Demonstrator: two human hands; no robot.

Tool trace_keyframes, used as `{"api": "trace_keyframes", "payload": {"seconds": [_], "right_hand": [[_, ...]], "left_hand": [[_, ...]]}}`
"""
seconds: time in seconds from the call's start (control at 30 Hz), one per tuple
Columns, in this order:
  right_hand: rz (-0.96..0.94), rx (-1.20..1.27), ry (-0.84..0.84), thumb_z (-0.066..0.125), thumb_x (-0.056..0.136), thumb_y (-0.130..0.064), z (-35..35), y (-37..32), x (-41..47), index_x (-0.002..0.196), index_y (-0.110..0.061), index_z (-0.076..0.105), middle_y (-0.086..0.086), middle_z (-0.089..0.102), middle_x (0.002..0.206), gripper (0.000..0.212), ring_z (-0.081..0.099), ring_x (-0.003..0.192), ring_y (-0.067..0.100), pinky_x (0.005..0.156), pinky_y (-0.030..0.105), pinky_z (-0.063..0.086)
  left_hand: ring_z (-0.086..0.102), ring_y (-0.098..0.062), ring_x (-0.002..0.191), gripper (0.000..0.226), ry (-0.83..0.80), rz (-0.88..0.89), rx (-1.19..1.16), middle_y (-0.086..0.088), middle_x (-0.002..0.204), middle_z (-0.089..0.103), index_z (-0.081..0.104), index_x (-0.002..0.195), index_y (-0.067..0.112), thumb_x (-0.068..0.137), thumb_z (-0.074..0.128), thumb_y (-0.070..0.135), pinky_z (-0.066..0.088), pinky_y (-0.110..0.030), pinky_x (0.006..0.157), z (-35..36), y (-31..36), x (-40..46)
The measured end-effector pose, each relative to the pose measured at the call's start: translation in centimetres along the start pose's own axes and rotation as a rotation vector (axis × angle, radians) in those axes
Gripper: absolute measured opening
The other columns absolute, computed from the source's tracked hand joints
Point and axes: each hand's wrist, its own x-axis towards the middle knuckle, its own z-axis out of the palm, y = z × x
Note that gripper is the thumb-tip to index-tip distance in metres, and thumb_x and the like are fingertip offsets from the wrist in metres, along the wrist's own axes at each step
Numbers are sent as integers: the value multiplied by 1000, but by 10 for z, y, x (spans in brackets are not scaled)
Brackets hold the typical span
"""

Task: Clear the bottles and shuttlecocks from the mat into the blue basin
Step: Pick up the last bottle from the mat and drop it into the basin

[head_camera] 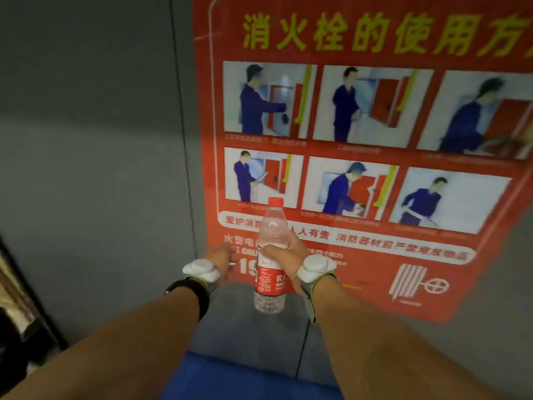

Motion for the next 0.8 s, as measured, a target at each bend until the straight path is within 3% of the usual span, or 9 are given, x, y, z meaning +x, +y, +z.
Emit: {"api": "trace_keyframes", "payload": {"seconds": [0.1,0.2,0.27,0.37,0.47,0.57,0.63,0.7,0.8], "right_hand": [[23,12,178,71,81,-13,-66,8,-38,97,-34,58,-4,72,96,30,69,88,18,79,36,56],[76,-20,332,72,78,-19,-128,17,-78,103,-32,59,0,72,99,31,69,87,19,83,40,56],[118,-50,455,75,69,-29,-171,28,-110,121,-26,56,3,72,106,55,70,93,25,90,47,55],[205,-7,682,78,61,-34,-232,44,-171,130,-24,49,6,69,112,76,69,95,28,91,47,55],[235,11,858,77,69,-25,-278,53,-235,122,-15,53,10,69,106,59,68,89,27,88,45,55],[235,41,1054,74,77,-7,-313,61,-302,93,-14,61,4,68,85,22,66,76,21,84,39,53],[246,67,1149,70,80,0,-341,74,-348,79,-22,59,4,65,80,25,64,75,24,82,39,53],[262,91,1216,71,79,0,-366,88,-384,81,-21,60,7,67,82,23,64,77,27,83,41,54],[300,154,1286,73,79,-5,-417,120,-438,99,-12,61,11,69,88,25,66,77,25,75,36,56]], "left_hand": [[59,-18,71,45,-197,-4,99,0,82,68,63,106,8,102,33,41,39,-26,59,70,-6,-5],[62,-17,67,40,-369,-15,101,-6,90,67,63,103,11,101,39,42,45,-26,56,138,-12,-16],[61,-16,58,38,-476,-29,103,-6,83,65,62,94,12,101,38,42,45,-23,51,187,-18,-34],[58,-19,62,40,-600,-21,144,-4,79,63,61,96,12,101,37,44,39,-24,54,262,-34,-71],[53,-18,59,38,-731,-52,152,-3,74,59,59,94,11,102,37,41,35,-24,54,329,-56,-112],[51,-16,56,39,-847,-98,183,-1,72,56,57,90,15,102,33,43,32,-22,54,392,-79,-157],[55,-13,49,41,-920,-107,216,-1,72,57,57,87,17,102,31,46,33,-19,51,437,-98,-190],[56,-15,53,41,-973,-122,252,-2,76,59,57,86,17,102,32,45,35,-21,51,472,-115,-217],[57,-19,62,41,-1009,-114,323,-4,80,63,60,87,16,102,33,44,38,-25,53,533,-145,-264]]}}
